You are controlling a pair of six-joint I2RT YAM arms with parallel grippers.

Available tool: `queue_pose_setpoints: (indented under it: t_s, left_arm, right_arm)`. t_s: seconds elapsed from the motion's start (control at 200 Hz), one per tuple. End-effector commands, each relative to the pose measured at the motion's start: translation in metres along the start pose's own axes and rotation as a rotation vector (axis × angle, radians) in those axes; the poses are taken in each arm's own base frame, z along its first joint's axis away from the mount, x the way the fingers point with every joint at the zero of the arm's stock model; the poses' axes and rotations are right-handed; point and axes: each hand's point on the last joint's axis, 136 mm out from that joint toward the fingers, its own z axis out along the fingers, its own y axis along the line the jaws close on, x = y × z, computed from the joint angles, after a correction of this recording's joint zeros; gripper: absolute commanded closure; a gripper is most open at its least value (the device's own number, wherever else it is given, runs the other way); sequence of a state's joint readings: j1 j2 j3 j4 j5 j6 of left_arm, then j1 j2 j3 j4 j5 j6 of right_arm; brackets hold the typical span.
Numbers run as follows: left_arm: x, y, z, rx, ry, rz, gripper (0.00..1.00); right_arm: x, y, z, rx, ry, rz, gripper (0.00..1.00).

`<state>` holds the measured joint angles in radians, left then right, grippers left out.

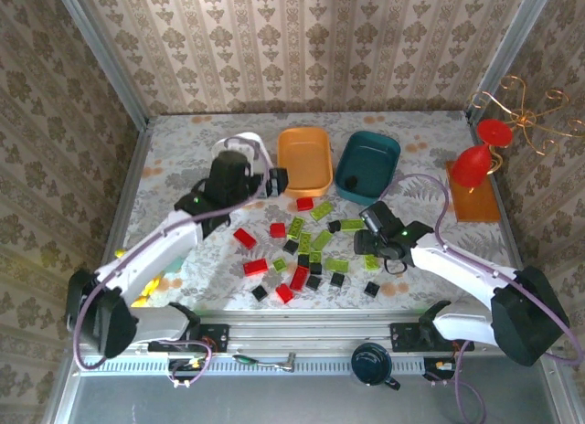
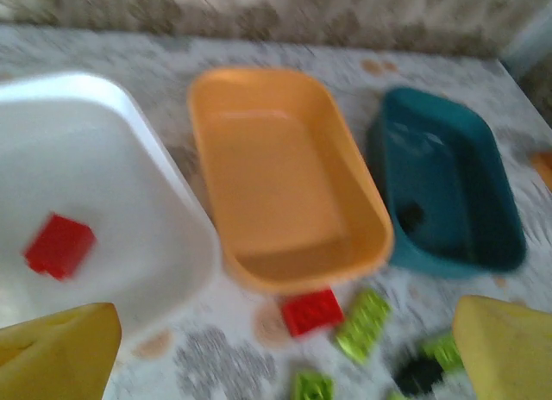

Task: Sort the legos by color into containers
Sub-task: Pick up the lego from the bottom-center of the table, then place the lego in the container.

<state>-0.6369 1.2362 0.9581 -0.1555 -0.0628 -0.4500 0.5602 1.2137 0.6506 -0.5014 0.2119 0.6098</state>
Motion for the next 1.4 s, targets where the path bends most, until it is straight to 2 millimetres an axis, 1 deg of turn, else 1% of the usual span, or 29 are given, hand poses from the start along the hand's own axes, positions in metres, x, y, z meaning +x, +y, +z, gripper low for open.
queue_pose_setpoints:
  t_s: [0.0, 0.055, 0.135, 0.21, 0.29, 0.38, 0.395, 0.43, 0.515, 0.585, 0.595, 0.685, 0.805, 0.92, 0.94, 0.96, 1.035, 1.045, 1.065, 1.175, 1.305, 1.395]
  left_arm:
    - [0.045, 0.009, -0.006, -0.007, 0.032, -0.068, 0.00]
    - [0.062, 0.013, -0.014, -0.007, 0.032, -0.092, 0.00]
    - [0.079, 0.022, -0.026, -0.009, 0.023, -0.130, 0.00]
    - [0.087, 0.029, -0.036, -0.013, 0.006, -0.150, 0.00]
    - [0.092, 0.036, -0.045, -0.030, -0.002, -0.150, 0.00]
    - [0.097, 0.045, -0.052, -0.060, -0.004, -0.147, 0.00]
    - [0.099, 0.046, -0.053, -0.063, -0.002, -0.148, 0.00]
    - [0.101, 0.048, -0.055, -0.068, -0.002, -0.149, 0.00]
    - [0.106, 0.053, -0.059, -0.081, -0.001, -0.152, 0.00]
    - [0.110, 0.056, -0.061, -0.087, 0.005, -0.151, 0.00]
    - [0.111, 0.056, -0.062, -0.089, 0.006, -0.151, 0.00]
    - [0.116, 0.061, -0.065, -0.102, 0.015, -0.149, 0.00]
    - [0.123, 0.066, -0.070, -0.114, 0.016, -0.154, 0.00]
    - [0.126, 0.069, -0.074, -0.116, 0.015, -0.169, 0.00]
    - [0.126, 0.069, -0.075, -0.115, 0.012, -0.171, 0.00]
    - [0.127, 0.069, -0.076, -0.112, 0.011, -0.172, 0.00]
    - [0.128, 0.069, -0.080, -0.108, 0.008, -0.182, 0.00]
    - [0.128, 0.070, -0.080, -0.109, 0.007, -0.184, 0.00]
    - [0.128, 0.070, -0.082, -0.109, 0.008, -0.185, 0.00]
    - [0.132, 0.074, -0.089, -0.118, 0.011, -0.192, 0.00]
    - [0.135, 0.077, -0.097, -0.120, 0.010, -0.207, 0.00]
    - [0.140, 0.081, -0.101, -0.130, 0.017, -0.213, 0.00]
  right_arm:
    - [0.022, -0.005, 0.010, 0.012, 0.077, 0.009, 0.26]
    - [0.026, -0.001, 0.014, -0.003, 0.095, 0.005, 0.27]
    - [0.029, 0.007, 0.018, -0.027, 0.109, -0.012, 0.29]
    - [0.031, 0.012, 0.022, -0.029, 0.121, -0.032, 0.30]
    - [0.034, 0.012, 0.029, -0.012, 0.143, -0.038, 0.34]
    - [0.035, 0.011, 0.033, 0.006, 0.152, -0.040, 0.42]
    - [0.039, 0.009, 0.037, 0.019, 0.169, -0.044, 0.43]
    - [0.040, 0.009, 0.039, 0.023, 0.175, -0.044, 0.46]
    - [0.036, 0.014, 0.037, 0.005, 0.168, -0.048, 0.56]
    - [0.028, 0.020, 0.031, -0.016, 0.145, -0.063, 0.63]
    - [0.023, 0.023, 0.026, -0.032, 0.123, -0.061, 0.64]
    - [-0.003, 0.041, 0.003, -0.118, 0.048, -0.081, 0.70]
    - [-0.051, 0.077, -0.033, -0.242, -0.063, -0.103, 0.74]
    - [-0.098, 0.110, -0.051, -0.301, -0.140, -0.124, 0.74]
    - [-0.101, 0.114, -0.043, -0.289, -0.126, -0.130, 0.74]
    - [-0.110, 0.120, -0.044, -0.294, -0.143, -0.133, 0.74]
    - [-0.135, 0.138, -0.033, -0.282, -0.153, -0.147, 0.74]
    - [-0.141, 0.140, -0.035, -0.286, -0.164, -0.146, 0.74]
    - [-0.147, 0.146, -0.032, -0.285, -0.165, -0.151, 0.74]
    - [-0.178, 0.170, -0.007, -0.255, -0.166, -0.177, 0.74]
    - [-0.209, 0.182, 0.023, -0.199, -0.181, -0.184, 0.74]
    - [-0.224, 0.187, 0.041, -0.186, -0.177, -0.171, 0.74]
